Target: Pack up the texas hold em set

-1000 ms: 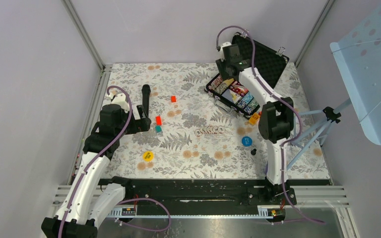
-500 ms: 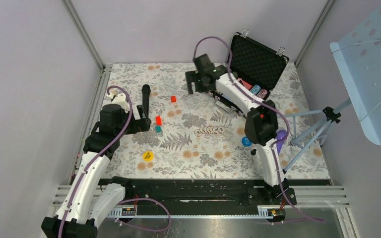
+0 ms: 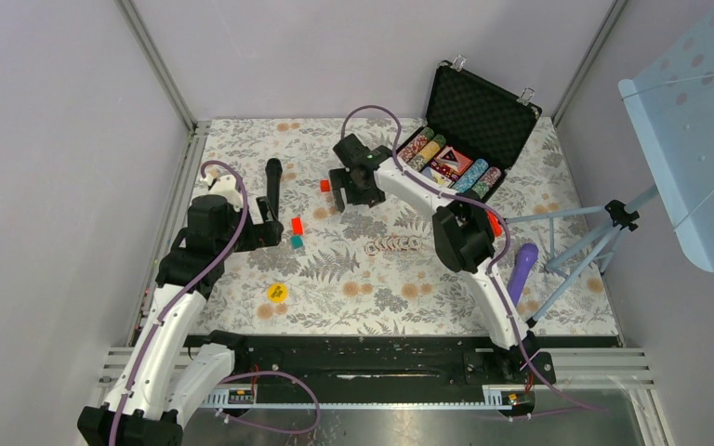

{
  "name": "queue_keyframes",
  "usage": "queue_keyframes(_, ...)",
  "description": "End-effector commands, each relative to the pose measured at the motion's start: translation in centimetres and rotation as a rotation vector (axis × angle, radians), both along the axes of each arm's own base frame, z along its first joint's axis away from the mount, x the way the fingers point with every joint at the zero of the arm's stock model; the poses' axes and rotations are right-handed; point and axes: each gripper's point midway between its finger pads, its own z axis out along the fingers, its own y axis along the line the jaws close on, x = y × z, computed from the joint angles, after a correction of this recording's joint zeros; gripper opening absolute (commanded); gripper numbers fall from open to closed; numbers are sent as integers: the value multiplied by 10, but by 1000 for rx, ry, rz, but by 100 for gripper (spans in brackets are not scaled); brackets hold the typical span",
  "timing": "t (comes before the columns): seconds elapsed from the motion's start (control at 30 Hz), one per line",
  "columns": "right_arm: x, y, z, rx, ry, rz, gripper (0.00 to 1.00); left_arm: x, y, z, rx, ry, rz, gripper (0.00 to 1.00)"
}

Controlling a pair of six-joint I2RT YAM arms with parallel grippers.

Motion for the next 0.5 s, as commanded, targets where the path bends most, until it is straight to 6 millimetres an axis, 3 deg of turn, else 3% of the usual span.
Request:
queue_keyframes(0.0, 3, 9, 7, 1, -19, -32, 84, 3, -1, 8, -1, -41, -12, 99)
queue_keyframes(0.47, -4, 29, -4, 31, 29, -52, 82, 3, -1, 8, -2, -42, -13, 99)
